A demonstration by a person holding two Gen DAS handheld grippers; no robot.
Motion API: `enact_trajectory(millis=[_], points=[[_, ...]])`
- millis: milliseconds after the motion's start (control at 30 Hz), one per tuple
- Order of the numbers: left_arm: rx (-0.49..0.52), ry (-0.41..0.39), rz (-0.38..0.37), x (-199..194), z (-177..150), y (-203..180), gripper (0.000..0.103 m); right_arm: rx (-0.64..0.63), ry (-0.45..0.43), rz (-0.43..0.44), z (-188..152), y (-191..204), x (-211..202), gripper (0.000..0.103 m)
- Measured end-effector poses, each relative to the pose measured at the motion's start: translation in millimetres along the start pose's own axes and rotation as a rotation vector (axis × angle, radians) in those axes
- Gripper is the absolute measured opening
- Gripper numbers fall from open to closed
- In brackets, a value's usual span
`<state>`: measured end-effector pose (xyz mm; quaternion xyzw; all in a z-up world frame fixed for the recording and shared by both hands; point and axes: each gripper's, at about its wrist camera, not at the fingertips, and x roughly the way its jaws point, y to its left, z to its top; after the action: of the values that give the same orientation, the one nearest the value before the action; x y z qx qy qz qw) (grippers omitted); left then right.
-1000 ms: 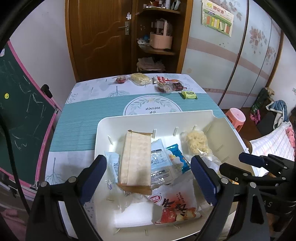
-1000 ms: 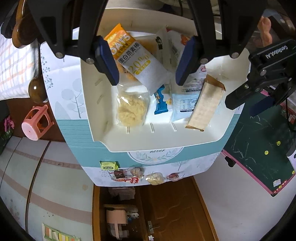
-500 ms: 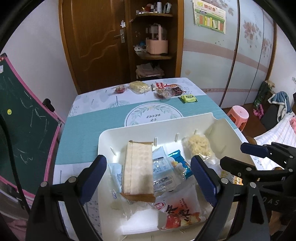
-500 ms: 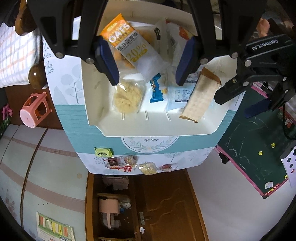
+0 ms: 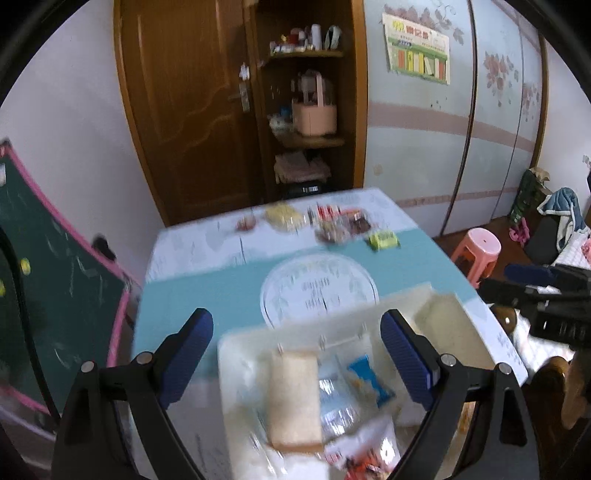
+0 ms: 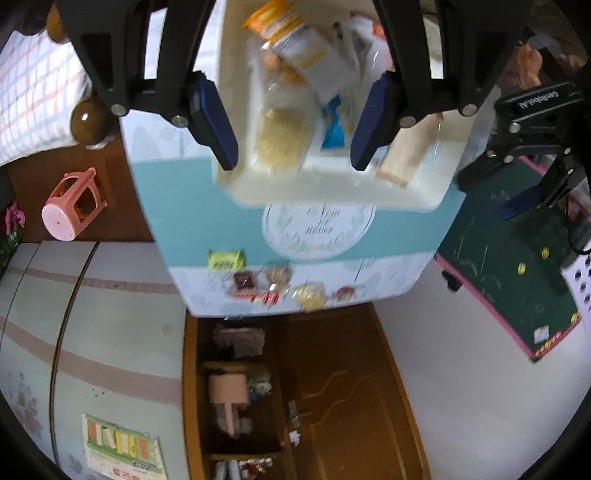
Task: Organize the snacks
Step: 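Move both tools back over the remaining snacks on the table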
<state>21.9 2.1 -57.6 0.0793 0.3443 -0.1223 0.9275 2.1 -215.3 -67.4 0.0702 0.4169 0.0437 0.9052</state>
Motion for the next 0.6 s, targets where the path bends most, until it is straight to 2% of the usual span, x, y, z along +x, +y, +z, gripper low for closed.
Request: enact_trajectory(millis=[200,300,433,533,600], points=[[0.063,-0.04,-0.008,2.5,63.5,-0.1,0.093,0.04,-0.018,-0.073,69.4,-33.1,-7.0,0.064],[0.095,-0.037,-0.004,14.1,95.7,-2.5,0.094,0.028,-0.037,-0.131,105.0,-44.3,-6.7,0.064],[0.12,0.001,-0.019,35.7,134.9,-7.0,0.094,0.039,-0.044,-0.163,151.9,-59.6,-0.5,0.064],[0.162,0.006,-0.001,57.0,165.4,-14.6,0.094,0.028,-0.05,-0.18,185.0,-64.6,8.1,0.064],[0.181,-0.001,0.039,76.5,182.3,-19.7,0.095,-0.004,-0.056,-0.219,205.3,-66.3,17.7,0.064]])
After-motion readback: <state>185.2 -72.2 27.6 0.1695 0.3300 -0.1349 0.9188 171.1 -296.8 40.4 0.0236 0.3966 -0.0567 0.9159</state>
